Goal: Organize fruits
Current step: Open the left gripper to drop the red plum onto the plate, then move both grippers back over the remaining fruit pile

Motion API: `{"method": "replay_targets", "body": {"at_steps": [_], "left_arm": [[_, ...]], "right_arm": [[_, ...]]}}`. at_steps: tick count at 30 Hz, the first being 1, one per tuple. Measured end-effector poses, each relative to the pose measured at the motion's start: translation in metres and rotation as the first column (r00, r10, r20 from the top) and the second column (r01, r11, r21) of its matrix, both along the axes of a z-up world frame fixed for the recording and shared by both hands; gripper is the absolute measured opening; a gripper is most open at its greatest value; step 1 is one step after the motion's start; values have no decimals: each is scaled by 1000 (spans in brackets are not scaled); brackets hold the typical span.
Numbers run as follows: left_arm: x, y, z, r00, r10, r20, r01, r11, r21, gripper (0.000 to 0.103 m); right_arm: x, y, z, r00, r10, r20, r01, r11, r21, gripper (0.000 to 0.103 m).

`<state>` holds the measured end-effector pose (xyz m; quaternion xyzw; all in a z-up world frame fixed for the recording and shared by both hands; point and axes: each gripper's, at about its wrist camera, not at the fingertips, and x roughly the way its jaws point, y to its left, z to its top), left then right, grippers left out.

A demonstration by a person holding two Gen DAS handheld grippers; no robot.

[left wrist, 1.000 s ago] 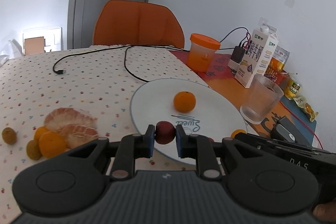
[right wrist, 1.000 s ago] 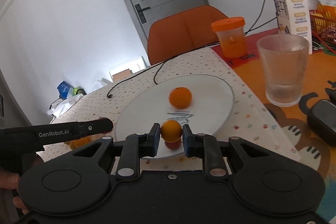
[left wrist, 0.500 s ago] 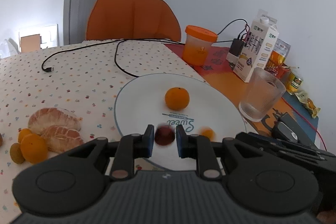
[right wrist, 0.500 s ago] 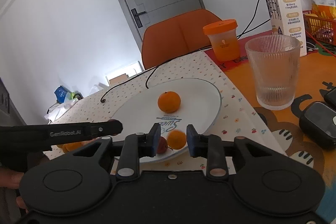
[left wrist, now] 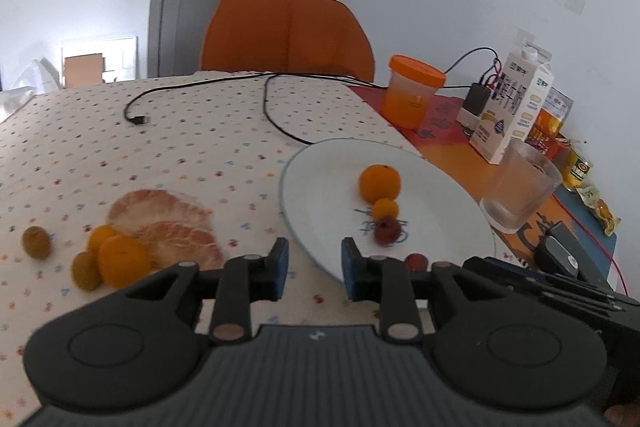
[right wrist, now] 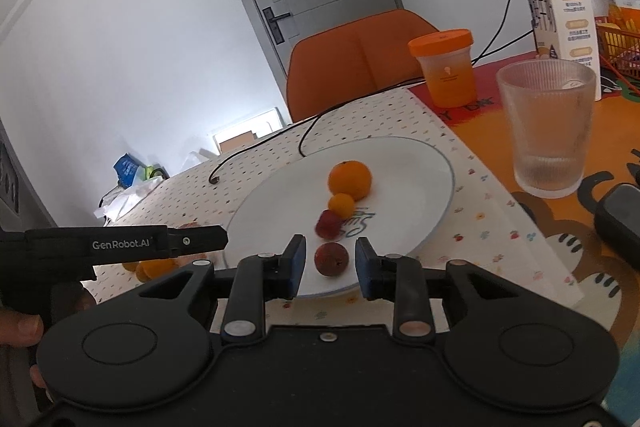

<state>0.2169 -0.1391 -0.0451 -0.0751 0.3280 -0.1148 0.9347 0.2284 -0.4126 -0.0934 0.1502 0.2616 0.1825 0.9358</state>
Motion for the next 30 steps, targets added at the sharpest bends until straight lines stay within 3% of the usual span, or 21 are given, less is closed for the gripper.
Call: {"method": "replay_targets", "body": {"at_steps": [5,8,11,30], "left_arm": [[-12,20,5,999,37,13,-37,999,14,56],[-20,36,6,997,69,22,-69,997,21,64],[-24,50,6,995,99,18,-99,995,28,71],[-44,133,-3,972,235,-2,-235,972,8,74]], "right_arm": [[-2,12,3,1000,23,5,-23,1000,-1,32],[-3,25,6,999,45,10,-45,999,-9,34],[-4,37,9,998,65,19,-65,998,-15,43],[-2,99,13,984,176,23,-175,984,-47,53]]}}
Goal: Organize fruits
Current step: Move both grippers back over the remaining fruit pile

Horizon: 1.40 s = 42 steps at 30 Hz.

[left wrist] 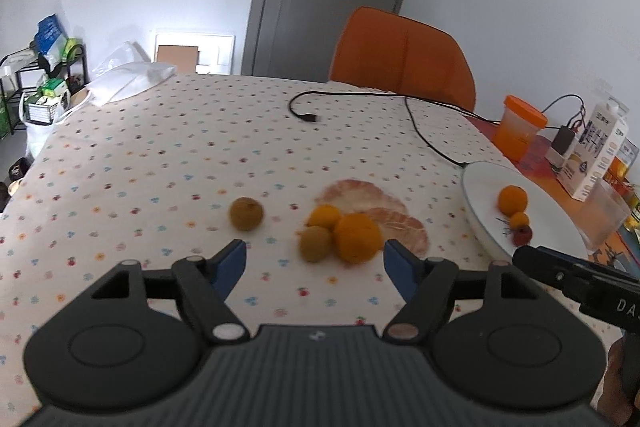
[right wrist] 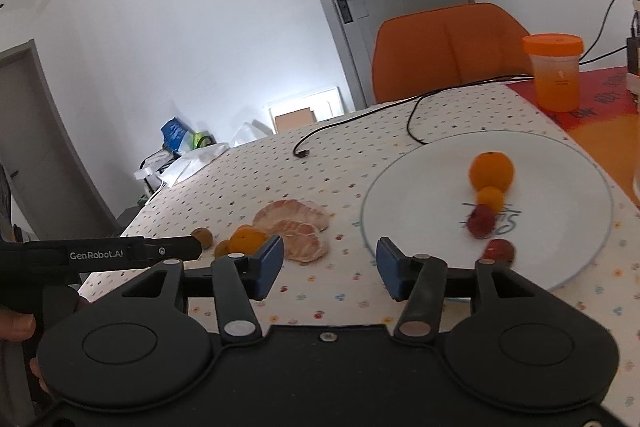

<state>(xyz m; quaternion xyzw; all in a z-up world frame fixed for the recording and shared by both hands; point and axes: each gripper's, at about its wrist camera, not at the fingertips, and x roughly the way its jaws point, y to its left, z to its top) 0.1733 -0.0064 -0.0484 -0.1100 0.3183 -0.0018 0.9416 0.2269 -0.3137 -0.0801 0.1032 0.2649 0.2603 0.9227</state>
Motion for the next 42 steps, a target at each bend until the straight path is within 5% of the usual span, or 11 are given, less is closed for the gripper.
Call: {"method": "replay_targets", "body": {"at_steps": [19,33,42], "left_arm": [[4,24,-13,1000,26,4,-26,999,-46,70],[31,21,-33,999,-13,-37,9,994,-107,34],[43,20,-37,999,-41,-36,35,989,-142,32]], "right_arm": [[11,42,-4,997,80,-20,-81,996,-28,54],[36,58,-10,996,78,-38,-81,993,-82,53],[51,66,-11,994,103,-31,-106,982,-156,52]]}}
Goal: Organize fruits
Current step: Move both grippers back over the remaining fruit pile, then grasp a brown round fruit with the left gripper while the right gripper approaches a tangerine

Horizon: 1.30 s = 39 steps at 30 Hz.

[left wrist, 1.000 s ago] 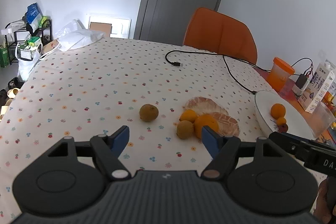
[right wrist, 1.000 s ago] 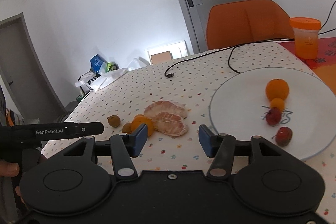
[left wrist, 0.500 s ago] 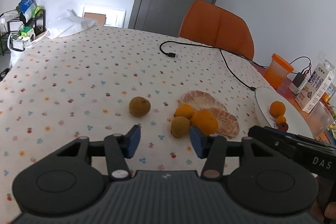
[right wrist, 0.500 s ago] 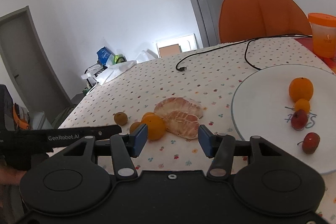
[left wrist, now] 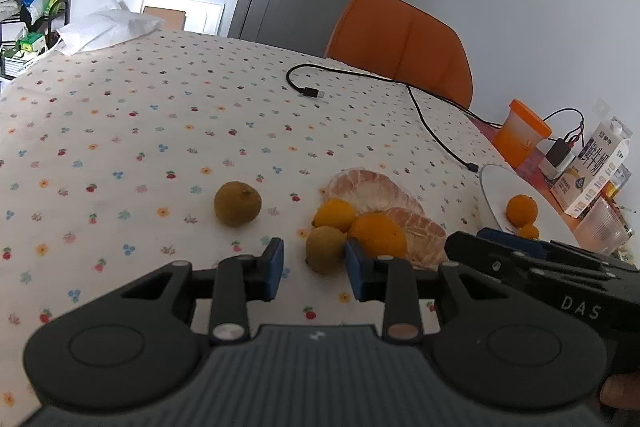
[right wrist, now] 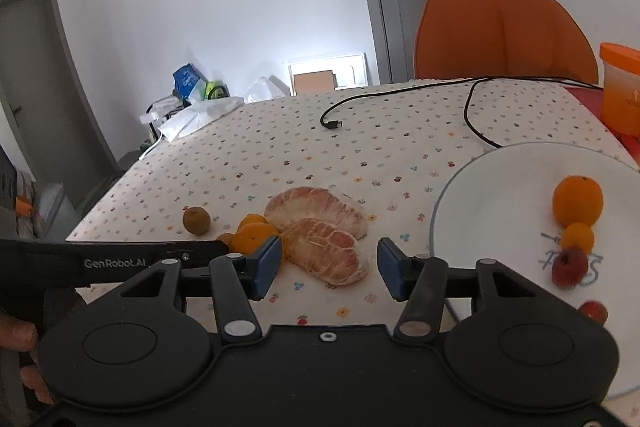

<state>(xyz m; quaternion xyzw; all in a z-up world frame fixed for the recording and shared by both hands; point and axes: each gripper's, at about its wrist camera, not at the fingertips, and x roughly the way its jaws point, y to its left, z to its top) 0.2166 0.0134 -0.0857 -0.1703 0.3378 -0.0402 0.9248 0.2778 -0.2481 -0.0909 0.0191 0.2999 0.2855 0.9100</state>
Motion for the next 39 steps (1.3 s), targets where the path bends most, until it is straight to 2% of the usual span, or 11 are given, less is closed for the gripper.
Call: {"method": "replay_targets", "body": {"at_steps": [3,8,11,25,32,39], "left_arm": [[4,0,0,1000,-1,5,1,1000,1,32],[6,3,-1,1000,-24,8,24,1000,-20,21],[5,5,-1,1000,-26,4,26,999,-33,20],[-16,26,10,998,54,15,-54,999,6,20],[-24,30,11,997,78,12,-78,997,13,20],[-28,28,11,996,86,15,-87,996,20,20]], "right_arm": [[3,1,-2,1000,-5,-7,5,1000,-4,49],[4,5,-3,1000,-5,-3,5,999,-32,47],[3,8,-3,1000,8,9,-8,999,-51,47],[16,21,-11,999,53,9,-52,995,-84,46],[18,28,-13,997,76,29,-72,988,-135,46],[21,31,-11,992,120,43,-111,979,-170,40]]}}
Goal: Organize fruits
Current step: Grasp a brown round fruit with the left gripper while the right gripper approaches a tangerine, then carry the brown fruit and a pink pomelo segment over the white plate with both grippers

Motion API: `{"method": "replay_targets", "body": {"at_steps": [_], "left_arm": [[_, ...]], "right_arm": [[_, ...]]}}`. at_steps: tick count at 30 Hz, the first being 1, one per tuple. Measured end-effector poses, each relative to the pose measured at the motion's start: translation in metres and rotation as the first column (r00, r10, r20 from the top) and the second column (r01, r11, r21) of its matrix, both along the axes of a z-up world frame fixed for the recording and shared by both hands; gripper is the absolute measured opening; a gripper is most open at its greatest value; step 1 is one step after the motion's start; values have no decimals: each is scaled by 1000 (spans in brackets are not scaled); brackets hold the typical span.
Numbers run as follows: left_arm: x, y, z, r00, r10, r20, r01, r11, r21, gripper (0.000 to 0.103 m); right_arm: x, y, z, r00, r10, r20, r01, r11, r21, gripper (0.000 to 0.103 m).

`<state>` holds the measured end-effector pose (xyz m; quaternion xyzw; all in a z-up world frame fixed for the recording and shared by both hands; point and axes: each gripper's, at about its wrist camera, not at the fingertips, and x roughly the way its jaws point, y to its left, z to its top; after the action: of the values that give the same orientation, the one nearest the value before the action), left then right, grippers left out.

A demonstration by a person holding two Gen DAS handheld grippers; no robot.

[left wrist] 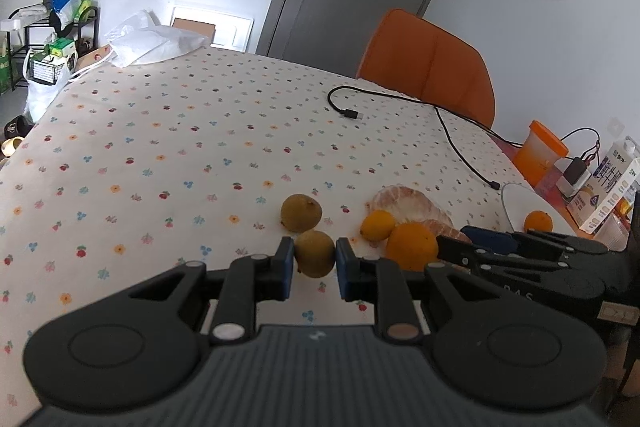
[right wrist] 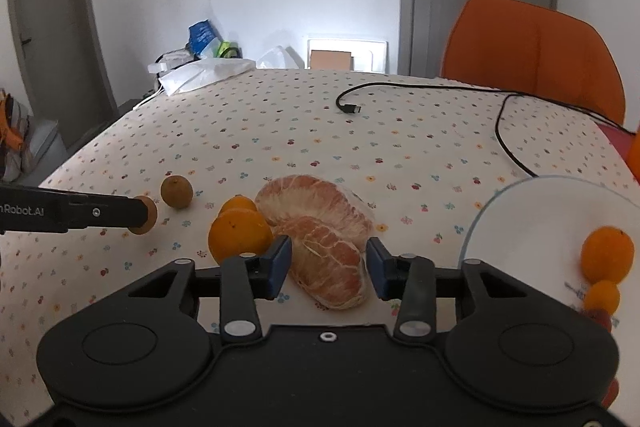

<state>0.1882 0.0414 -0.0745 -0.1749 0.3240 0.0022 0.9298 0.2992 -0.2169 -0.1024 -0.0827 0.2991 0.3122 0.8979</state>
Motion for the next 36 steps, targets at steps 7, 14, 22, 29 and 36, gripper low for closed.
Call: {"method": "replay_targets", "body": {"at_steps": [7,14,22,29,36], "left_arm": [[-4,0,-1,1000,21,-3,-21,1000,6,20],[-3,-4,-5,1000,19,-14,-19,1000,15,20],[2,-7,-10,1000,3,-26,-3,1000,14,22],[4,-11,-14,1000,6,-28,-5,1000,26,22],[-4,-20,-3,1000,-8,-9,9,999,34,22]], "right_arm": [[-3,2,2,999,40,-14,-40,999,-21,39],[-22,-1,4,995,92,-49,-92,996,-4,36],[-17,10,-3,997,73,-25,-74,997,-33,39],[-17,9,-5,998,56,-11,-56,998,-25,34],[-26,-11,3,999,9,-30,-8,999,43,32]]}}
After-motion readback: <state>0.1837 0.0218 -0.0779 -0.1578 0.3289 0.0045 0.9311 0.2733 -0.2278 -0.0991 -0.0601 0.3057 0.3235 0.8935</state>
